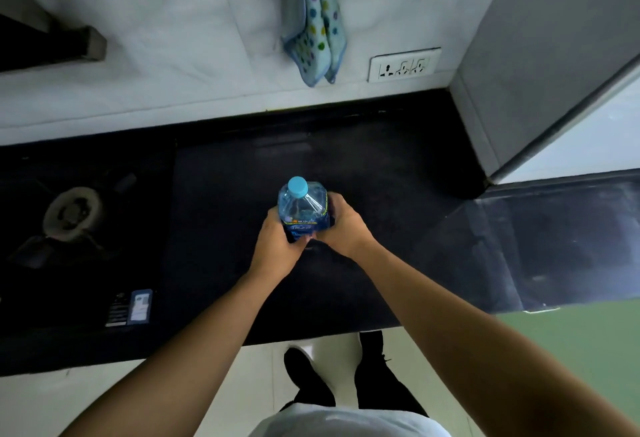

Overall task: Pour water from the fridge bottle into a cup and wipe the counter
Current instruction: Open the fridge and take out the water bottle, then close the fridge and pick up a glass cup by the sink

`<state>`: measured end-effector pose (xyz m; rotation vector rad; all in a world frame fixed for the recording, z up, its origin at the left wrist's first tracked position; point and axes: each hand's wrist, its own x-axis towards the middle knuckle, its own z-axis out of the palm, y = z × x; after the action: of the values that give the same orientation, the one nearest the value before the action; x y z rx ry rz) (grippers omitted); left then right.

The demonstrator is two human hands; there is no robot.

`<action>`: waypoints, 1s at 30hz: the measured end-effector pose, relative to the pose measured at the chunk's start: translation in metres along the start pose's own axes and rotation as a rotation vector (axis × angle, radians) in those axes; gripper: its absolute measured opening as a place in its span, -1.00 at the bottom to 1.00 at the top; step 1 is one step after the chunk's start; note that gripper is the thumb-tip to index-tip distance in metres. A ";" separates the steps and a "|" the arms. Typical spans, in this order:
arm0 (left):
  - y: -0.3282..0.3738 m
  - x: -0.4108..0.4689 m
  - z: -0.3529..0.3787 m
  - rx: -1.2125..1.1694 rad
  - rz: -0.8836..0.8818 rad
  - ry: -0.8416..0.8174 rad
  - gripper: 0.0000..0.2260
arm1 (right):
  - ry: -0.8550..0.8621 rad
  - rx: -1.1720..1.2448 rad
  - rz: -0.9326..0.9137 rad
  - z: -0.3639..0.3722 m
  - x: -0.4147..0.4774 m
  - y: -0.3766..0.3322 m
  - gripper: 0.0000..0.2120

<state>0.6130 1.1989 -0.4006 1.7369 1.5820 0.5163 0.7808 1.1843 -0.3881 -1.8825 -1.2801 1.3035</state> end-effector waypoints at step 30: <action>0.012 -0.407 -0.305 0.601 -0.894 0.346 -0.49 | -0.617 -1.014 -0.936 0.167 -0.290 -0.266 -0.66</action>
<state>0.3362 0.8769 -0.1205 1.1218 2.7238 -0.1409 0.4933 1.0195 -0.1175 -0.9416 -3.0422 0.7123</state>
